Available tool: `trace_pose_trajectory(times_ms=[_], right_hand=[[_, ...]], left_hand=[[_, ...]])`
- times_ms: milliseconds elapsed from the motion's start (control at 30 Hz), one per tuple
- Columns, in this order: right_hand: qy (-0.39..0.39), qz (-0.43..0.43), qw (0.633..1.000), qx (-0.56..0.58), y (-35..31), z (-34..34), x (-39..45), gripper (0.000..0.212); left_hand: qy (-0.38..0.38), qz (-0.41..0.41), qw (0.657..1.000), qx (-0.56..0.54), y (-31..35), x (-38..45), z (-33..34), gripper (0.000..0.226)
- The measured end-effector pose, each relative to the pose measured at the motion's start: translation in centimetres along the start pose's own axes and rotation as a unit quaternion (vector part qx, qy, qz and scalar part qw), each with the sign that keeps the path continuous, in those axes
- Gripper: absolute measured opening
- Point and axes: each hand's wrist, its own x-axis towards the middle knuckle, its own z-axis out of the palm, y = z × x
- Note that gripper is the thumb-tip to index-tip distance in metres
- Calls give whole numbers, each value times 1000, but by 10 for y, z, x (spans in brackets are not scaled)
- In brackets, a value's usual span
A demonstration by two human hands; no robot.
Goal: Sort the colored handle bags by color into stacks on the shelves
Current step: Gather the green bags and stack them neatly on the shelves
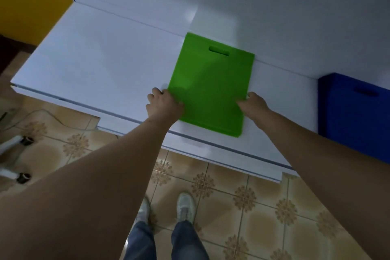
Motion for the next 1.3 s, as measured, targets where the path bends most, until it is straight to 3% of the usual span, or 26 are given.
trace_pose_trajectory(times_ms=[100,200,333,433,633,833,967,1100,1300], right_hand=[[2,15,999,-48,-6,-2,-3,44],[10,1,999,-48,-36,-6,-17,52],[13,-74,996,-39,-110,-6,-53,65],[52,-153,986,-43,-169,-8,-97,60],[43,-284,957,-45,-267,5,-212,66],[33,-472,876,-92,-330,21,-351,60],[78,-559,817,-118,-364,-4,-418,53],[144,-564,808,-93,-390,-47,-444,50],[229,-473,848,-67,-418,-109,-415,56]], left_hand=[[13,-7,1000,-11,-1,-12,-11,71],[48,8,997,-54,-9,-37,-29,66],[66,13,992,-104,-33,-83,-53,68],[92,13,988,-126,-60,-120,-78,65],[123,36,988,-84,-131,-200,-135,53],[194,39,977,-79,-208,-266,-211,45],[249,82,962,-72,-233,-295,-275,43],[289,105,948,-84,-229,-306,-326,42],[326,160,925,-113,-199,-288,-387,40]])
